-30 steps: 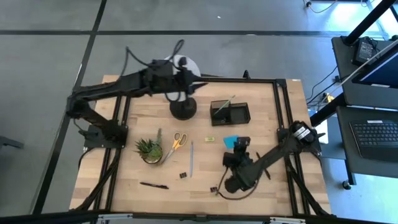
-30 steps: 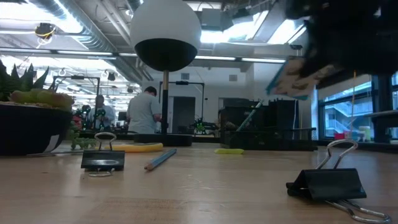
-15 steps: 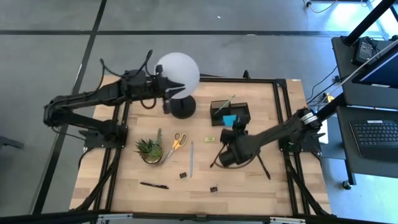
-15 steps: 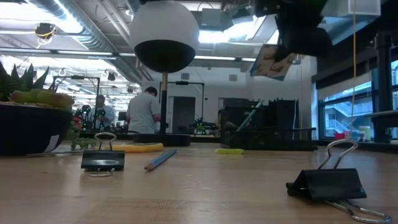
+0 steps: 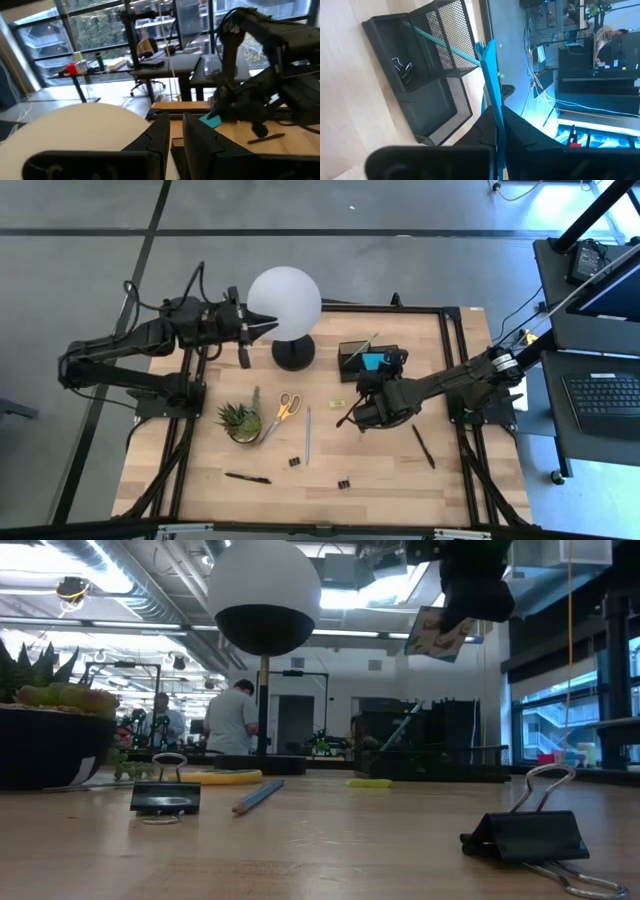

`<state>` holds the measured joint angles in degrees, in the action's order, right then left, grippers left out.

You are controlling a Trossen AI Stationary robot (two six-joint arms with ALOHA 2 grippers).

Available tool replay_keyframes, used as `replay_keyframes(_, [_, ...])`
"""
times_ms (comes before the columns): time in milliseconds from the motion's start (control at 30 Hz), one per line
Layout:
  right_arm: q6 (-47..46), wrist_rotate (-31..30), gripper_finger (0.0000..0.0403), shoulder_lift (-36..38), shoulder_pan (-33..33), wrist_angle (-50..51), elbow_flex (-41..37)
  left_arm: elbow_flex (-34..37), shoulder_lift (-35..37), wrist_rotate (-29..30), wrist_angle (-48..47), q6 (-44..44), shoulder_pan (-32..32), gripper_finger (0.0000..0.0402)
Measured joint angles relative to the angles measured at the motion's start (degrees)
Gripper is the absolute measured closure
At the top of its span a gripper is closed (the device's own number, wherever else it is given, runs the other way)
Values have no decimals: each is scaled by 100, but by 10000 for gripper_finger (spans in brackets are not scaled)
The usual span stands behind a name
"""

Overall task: Pick and place office supplies into organizer
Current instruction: Put the blue sticky note into the desk organizer

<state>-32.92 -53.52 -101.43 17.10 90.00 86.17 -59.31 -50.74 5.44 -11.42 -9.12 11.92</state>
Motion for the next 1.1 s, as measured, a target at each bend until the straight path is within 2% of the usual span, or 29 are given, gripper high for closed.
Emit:
replay_keyframes(200, [156, -65, 389, 87, -145, -2, -4, 0, 223, 671, -492, -5, 59, 355])
replay_keyframes(333, [182, -76, 389, 179, -342, -2, -4, 0, 297, 737, -945, -3, 125, 355])
replay_keyframes(400, [205, -89, 389, 199, -450, 12, -4, 115, 335, 734, -860, -15, 152, 355])
replay_keyframes(567, [372, -87, 389, 192, -650, 2, -4, 898, 708, 718, -166, -149, 339, 355])
replay_keyframes(867, [452, -87, 389, 223, -802, 2, -7, 1881, 1931, 713, -201, 192, 483, 355])
replay_keyframes(1100, [471, -87, 389, 223, -923, 0, -8, 2939, 2707, 994, -107, 502, 481, 355])
